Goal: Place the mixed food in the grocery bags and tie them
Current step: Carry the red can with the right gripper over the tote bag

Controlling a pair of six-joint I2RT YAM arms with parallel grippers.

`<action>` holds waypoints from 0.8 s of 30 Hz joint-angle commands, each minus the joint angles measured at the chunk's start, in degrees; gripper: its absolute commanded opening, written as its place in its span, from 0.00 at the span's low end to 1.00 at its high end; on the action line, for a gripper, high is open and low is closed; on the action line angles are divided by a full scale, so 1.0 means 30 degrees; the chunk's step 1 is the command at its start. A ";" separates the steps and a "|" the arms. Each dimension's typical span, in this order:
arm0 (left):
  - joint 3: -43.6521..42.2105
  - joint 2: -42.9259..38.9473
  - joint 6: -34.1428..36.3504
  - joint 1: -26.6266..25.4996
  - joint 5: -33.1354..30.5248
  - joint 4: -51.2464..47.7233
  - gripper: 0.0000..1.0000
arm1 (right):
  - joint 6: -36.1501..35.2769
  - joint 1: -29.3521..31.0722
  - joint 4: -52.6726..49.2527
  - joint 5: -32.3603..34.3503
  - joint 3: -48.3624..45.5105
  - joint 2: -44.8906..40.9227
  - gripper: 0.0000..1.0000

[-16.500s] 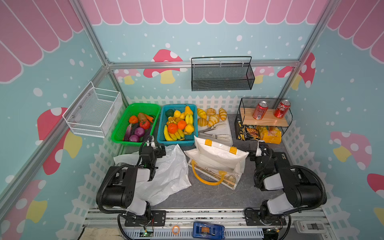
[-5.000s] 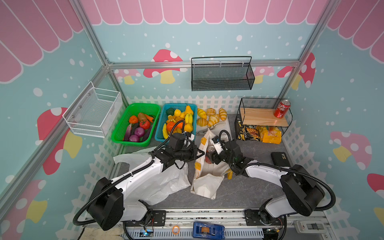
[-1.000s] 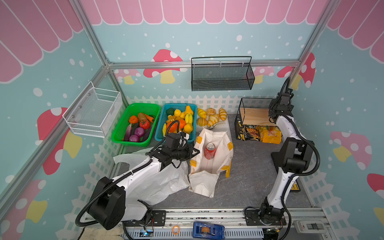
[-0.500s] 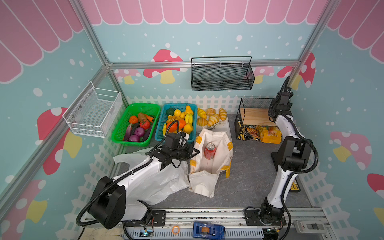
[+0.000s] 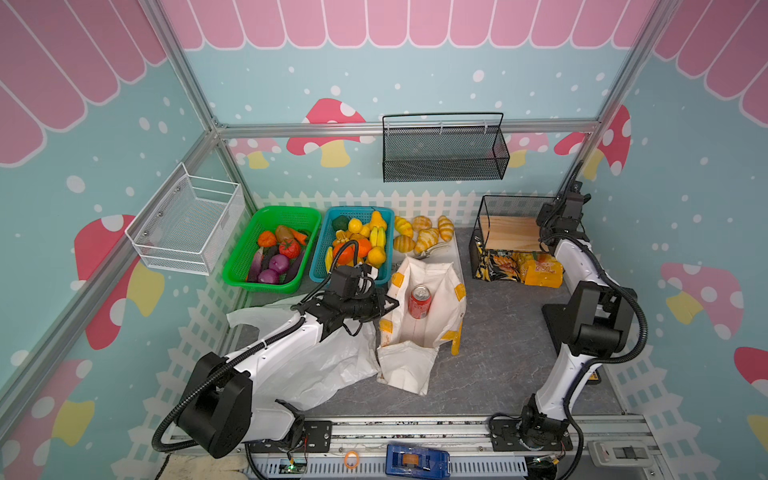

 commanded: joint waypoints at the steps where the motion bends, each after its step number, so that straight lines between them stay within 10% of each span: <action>1: -0.0042 -0.0142 0.0266 0.0246 -0.0390 0.0012 0.00 | 0.0783 0.0072 0.1349 -0.1625 -0.1294 -0.2122 0.37; 24: -0.0042 -0.0582 0.0160 0.0247 -0.0272 0.0101 0.00 | 0.3838 0.2144 0.1536 -1.0792 -1.0365 -1.5068 0.22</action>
